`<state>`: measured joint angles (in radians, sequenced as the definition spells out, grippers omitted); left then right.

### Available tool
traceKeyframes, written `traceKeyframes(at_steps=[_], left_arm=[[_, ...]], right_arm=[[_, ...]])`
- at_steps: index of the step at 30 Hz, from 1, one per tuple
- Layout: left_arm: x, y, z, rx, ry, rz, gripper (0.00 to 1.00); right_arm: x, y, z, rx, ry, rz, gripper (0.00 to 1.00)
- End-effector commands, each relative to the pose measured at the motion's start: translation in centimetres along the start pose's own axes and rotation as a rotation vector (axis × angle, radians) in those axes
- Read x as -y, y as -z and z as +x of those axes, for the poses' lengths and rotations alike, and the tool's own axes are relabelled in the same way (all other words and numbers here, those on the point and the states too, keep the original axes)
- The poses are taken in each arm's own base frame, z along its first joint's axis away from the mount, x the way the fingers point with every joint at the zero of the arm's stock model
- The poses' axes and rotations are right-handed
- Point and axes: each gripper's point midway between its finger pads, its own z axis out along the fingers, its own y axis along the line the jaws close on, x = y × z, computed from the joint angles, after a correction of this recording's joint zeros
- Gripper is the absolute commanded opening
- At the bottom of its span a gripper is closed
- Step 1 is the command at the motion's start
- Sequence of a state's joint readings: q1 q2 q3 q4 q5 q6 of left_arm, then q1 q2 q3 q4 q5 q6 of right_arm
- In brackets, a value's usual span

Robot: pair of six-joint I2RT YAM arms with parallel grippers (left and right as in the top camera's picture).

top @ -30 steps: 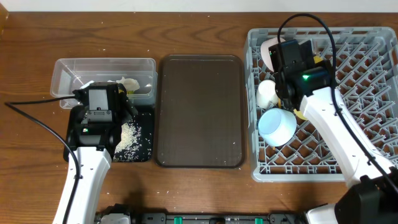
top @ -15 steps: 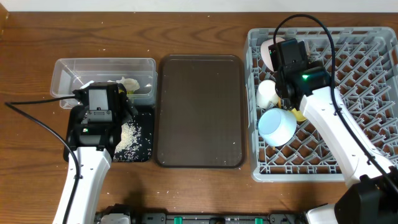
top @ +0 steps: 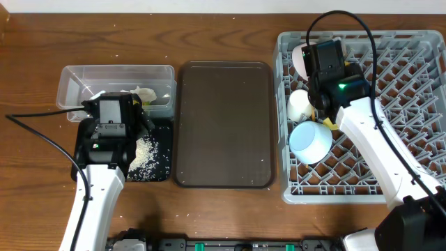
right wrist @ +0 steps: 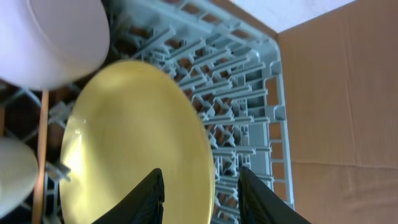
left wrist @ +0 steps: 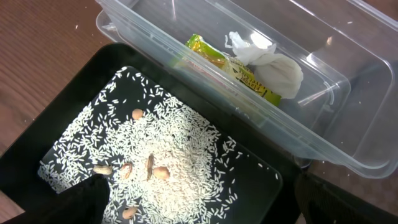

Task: Sort waste into correct bins and load items into the dishwasher rack
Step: 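Carry yellow plate into gray rack and stand it upright, then release yellow plate in rack and withdraw right gripper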

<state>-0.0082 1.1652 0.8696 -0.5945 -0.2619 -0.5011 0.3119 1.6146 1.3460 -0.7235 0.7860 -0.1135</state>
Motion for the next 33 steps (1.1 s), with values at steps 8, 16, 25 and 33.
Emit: traceKeyframes(at_steps=[8, 16, 25, 33], left_arm=[[0.0, 0.2, -0.7, 0.016, 0.016, -0.006, 0.98], [0.0, 0.2, -0.7, 0.017, 0.016, -0.007, 0.98], [0.0, 0.2, -0.7, 0.016, 0.016, -0.006, 0.98], [0.0, 0.2, -0.7, 0.017, 0.016, -0.007, 0.98]], right_arm=[[-2.5, 1.6, -4.3, 0.157, -0.04, -0.145, 0.48], [-9.5, 5.8, -8.5, 0.358, -0.065, -0.6, 0.94], [-12.2, 9.6, -10.6, 0.481, -0.081, -0.856, 0.99], [-12.8, 9.1, -8.8, 0.405, -0.053, -0.867, 0.99]])
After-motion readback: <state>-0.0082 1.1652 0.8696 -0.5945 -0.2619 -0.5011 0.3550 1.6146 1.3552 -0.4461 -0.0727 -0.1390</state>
